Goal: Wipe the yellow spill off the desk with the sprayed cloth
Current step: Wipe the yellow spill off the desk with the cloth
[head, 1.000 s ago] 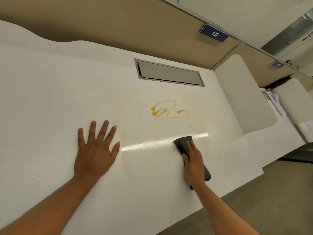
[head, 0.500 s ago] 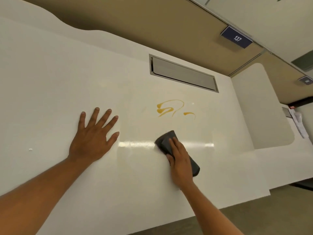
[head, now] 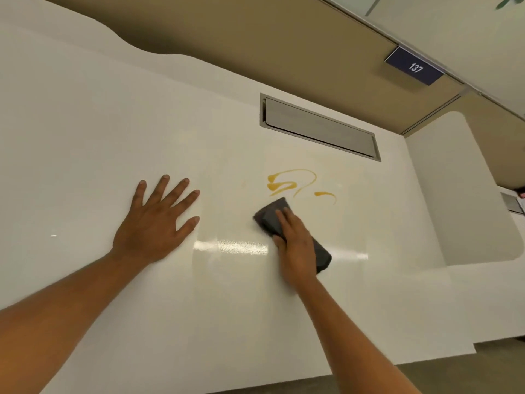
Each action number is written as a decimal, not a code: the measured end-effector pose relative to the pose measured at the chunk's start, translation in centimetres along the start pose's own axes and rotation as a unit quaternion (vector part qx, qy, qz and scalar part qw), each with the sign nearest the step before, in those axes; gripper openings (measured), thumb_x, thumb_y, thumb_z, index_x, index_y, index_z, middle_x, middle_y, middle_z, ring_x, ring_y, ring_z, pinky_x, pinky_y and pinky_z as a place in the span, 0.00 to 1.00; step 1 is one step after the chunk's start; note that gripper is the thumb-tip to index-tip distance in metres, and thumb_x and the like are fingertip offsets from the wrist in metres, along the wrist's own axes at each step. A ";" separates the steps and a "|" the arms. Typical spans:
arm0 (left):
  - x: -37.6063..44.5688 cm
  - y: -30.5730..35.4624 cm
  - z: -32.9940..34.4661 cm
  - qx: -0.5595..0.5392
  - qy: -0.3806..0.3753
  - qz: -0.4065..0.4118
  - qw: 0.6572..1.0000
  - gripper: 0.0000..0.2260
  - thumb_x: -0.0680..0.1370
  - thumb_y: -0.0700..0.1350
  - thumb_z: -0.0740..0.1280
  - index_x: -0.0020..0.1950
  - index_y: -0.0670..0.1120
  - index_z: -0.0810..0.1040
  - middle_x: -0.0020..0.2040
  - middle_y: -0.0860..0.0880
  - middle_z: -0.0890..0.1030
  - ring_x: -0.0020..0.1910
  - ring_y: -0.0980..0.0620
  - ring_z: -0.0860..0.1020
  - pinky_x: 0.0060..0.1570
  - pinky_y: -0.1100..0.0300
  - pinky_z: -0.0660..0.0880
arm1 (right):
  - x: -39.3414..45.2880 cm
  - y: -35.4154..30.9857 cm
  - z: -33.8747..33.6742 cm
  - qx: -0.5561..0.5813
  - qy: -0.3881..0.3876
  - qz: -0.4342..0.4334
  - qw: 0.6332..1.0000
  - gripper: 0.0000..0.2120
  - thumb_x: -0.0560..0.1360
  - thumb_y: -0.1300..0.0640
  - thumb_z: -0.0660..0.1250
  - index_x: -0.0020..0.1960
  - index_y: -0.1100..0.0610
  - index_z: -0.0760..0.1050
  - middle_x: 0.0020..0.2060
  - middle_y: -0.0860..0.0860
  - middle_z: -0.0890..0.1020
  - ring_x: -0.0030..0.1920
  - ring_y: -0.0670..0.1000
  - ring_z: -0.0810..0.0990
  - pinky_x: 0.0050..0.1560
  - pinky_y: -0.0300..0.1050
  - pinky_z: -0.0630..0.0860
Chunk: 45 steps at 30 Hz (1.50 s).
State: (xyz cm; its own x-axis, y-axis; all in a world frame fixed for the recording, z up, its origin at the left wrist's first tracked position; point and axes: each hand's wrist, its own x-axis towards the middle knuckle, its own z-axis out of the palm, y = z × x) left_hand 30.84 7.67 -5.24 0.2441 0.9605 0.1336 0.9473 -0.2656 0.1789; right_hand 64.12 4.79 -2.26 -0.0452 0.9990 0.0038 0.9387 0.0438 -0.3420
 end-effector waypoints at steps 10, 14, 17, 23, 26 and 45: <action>-0.1 0.0 0.2 -0.002 -0.015 -0.007 1.000 0.30 0.83 0.66 0.50 0.85 0.59 0.61 0.86 0.55 0.61 0.86 0.44 0.58 0.83 0.36 0.50 | -8.9 8.0 -3.4 0.019 -0.022 0.000 1.000 0.31 0.82 0.63 0.64 0.81 0.43 0.63 0.81 0.42 0.63 0.81 0.49 0.62 0.80 0.54 0.61; 0.0 0.2 0.2 -0.004 -0.015 -0.007 1.000 0.30 0.83 0.66 0.50 0.84 0.59 0.62 0.86 0.55 0.62 0.86 0.44 0.59 0.83 0.36 0.50 | -1.1 8.3 -3.7 0.016 0.066 0.170 0.983 0.27 0.83 0.58 0.64 0.81 0.50 0.64 0.80 0.50 0.66 0.78 0.55 0.67 0.77 0.54 0.64; -0.1 0.3 0.2 0.002 -0.013 -0.010 1.000 0.30 0.83 0.66 0.50 0.85 0.60 0.61 0.86 0.55 0.61 0.86 0.44 0.58 0.83 0.36 0.51 | 1.0 3.4 -1.7 0.007 0.050 0.107 0.993 0.27 0.82 0.57 0.65 0.80 0.51 0.65 0.80 0.49 0.67 0.77 0.53 0.67 0.77 0.50 0.63; -0.1 0.1 0.5 0.010 -0.006 -0.007 1.000 0.29 0.84 0.66 0.49 0.85 0.60 0.61 0.86 0.55 0.60 0.86 0.45 0.58 0.84 0.36 0.51 | -6.4 -3.7 1.8 0.014 -0.062 -0.077 0.995 0.32 0.84 0.59 0.64 0.81 0.36 0.58 0.82 0.37 0.58 0.81 0.41 0.54 0.79 0.40 0.51; 0.0 0.0 0.7 0.003 -0.007 -0.009 1.000 0.29 0.84 0.66 0.49 0.85 0.60 0.61 0.86 0.55 0.60 0.86 0.45 0.58 0.83 0.35 0.52 | -10.9 -0.7 0.8 0.027 -0.079 -0.095 0.992 0.37 0.83 0.63 0.67 0.80 0.34 0.58 0.81 0.35 0.58 0.82 0.42 0.54 0.80 0.39 0.52; -0.2 -0.3 1.0 -0.016 0.016 -0.007 1.000 0.29 0.84 0.65 0.50 0.83 0.58 0.65 0.85 0.54 0.64 0.85 0.44 0.61 0.83 0.35 0.55 | -8.7 2.3 -0.8 0.015 -0.071 -0.066 0.995 0.34 0.82 0.62 0.67 0.79 0.36 0.62 0.80 0.38 0.63 0.81 0.43 0.59 0.79 0.40 0.55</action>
State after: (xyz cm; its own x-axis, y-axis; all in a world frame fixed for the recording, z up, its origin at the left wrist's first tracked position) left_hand 30.67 7.63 -6.30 0.2234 0.9611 0.1622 0.9433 -0.2551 0.2126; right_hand 66.94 -3.77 -2.29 -0.2181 0.9725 -0.0818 0.9109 0.1727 -0.3747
